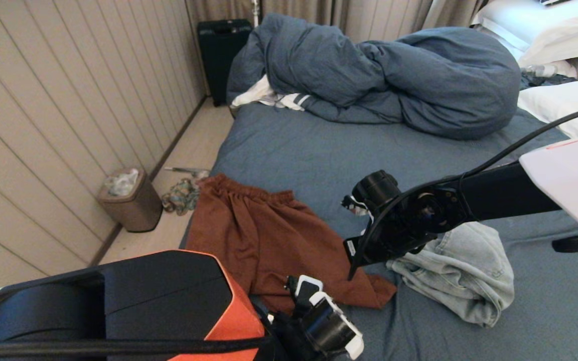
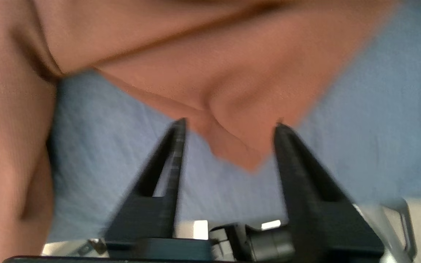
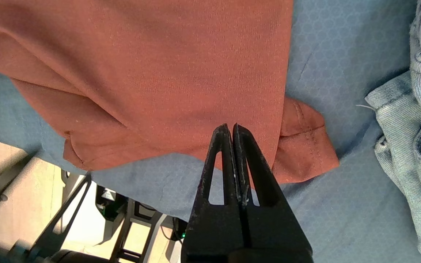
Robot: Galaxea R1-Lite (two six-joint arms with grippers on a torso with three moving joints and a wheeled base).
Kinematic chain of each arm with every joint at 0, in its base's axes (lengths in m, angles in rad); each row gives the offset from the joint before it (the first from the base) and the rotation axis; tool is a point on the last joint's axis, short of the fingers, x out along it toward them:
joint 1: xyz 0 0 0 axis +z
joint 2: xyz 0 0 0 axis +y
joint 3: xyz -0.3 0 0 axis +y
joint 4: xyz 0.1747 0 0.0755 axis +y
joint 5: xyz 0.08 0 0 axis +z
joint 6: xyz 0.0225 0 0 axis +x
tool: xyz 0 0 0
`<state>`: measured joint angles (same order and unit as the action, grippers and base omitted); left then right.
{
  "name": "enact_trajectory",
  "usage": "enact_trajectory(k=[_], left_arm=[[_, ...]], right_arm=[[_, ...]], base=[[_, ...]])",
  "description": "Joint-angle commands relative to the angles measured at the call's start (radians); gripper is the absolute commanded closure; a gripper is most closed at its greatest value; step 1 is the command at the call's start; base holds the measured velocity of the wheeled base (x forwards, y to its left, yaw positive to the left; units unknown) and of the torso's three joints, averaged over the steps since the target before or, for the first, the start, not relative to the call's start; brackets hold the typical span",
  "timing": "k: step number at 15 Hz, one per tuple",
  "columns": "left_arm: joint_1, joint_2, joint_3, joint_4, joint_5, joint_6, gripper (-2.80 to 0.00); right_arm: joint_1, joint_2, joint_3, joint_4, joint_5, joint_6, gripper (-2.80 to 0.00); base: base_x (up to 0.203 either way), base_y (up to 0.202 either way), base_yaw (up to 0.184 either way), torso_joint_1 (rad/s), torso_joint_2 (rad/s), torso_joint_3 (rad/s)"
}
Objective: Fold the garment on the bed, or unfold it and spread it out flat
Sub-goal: Unford the brown shorts
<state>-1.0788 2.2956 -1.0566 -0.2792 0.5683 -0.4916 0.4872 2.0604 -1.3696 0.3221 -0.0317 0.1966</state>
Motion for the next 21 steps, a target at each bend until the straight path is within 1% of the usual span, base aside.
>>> enact_trajectory(k=[1, 3, 4, 9, 10, 21], left_arm=[[0.041, 0.061, -0.087, 0.056, 0.02, -0.029, -2.8], [0.062, 0.103, -0.145, 0.137, 0.051, -0.056, -2.8], [0.063, 0.109, -0.154, 0.161, 0.066, -0.061, -2.8], [0.065, 0.131, -0.174, 0.181, 0.07, -0.071, -2.8], [0.064, 0.132, -0.173, 0.184, 0.069, -0.07, 0.0], [0.057, 0.125, -0.164, 0.172, 0.071, -0.073, 0.0]], right_arm=[[0.0, -0.008, 0.0, 0.002, -0.001, 0.001, 0.0], [0.001, -0.029, 0.005, 0.002, -0.001, 0.001, 0.0], [0.001, -0.036, 0.006, 0.002, -0.001, 0.001, 0.0], [-0.001, -0.065, 0.006, 0.002, -0.001, 0.001, 0.0], [-0.001, -0.07, 0.006, 0.002, -0.001, 0.001, 0.0], [-0.005, -0.083, 0.0, 0.002, -0.001, 0.0, 0.0]], base=[[0.0, 0.0, 0.0, 0.0, 0.0, 0.0], [0.0, 0.0, 0.0, 0.0, 0.0, 0.0], [0.0, 0.0, 0.0, 0.0, 0.0, 0.0], [0.0, 0.0, 0.0, 0.0, 0.0, 0.0], [0.0, 0.0, 0.0, 0.0, 0.0, 0.0], [0.0, 0.0, 0.0, 0.0, 0.0, 0.0]])
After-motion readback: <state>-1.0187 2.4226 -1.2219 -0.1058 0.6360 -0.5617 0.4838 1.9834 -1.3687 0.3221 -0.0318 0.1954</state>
